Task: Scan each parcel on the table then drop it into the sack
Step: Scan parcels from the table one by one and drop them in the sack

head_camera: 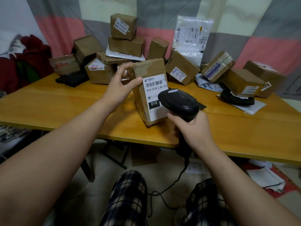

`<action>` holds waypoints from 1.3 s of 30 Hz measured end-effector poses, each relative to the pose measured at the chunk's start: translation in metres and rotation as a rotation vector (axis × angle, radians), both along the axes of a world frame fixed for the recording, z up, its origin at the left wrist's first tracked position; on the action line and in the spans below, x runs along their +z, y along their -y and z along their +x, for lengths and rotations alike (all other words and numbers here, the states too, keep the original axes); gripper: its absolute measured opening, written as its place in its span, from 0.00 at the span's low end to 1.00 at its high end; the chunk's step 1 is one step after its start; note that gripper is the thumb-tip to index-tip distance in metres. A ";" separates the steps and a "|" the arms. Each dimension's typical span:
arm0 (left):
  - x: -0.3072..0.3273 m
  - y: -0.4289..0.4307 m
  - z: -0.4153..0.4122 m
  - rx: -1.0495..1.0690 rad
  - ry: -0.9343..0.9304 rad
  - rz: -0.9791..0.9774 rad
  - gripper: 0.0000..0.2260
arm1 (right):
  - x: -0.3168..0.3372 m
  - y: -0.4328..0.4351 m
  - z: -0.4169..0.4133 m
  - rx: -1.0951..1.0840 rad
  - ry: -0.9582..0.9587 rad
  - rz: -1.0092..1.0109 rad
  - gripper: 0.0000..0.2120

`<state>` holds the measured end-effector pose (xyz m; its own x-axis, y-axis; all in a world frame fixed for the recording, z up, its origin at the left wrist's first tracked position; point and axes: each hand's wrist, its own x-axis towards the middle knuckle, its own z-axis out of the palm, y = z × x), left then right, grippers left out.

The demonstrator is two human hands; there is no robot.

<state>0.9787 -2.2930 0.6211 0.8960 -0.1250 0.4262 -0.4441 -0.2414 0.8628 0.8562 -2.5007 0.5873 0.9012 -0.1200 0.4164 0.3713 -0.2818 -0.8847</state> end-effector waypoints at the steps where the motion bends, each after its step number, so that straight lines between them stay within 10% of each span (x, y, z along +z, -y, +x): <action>1: 0.000 0.000 0.000 0.000 0.001 0.000 0.18 | -0.001 -0.001 0.000 -0.005 0.005 -0.004 0.08; 26: 0.004 0.010 -0.016 -0.065 0.061 0.013 0.20 | -0.004 0.003 -0.009 0.036 0.026 0.048 0.07; 39: -0.070 -0.130 -0.177 0.593 0.055 -0.367 0.43 | -0.021 -0.120 0.000 0.481 -0.043 -0.155 0.12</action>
<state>0.8017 -2.1627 0.5510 0.7442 0.5396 0.3938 -0.3727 -0.1538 0.9151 0.8565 -2.3807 0.5665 0.8558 0.3738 0.3575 0.4555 -0.2173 -0.8633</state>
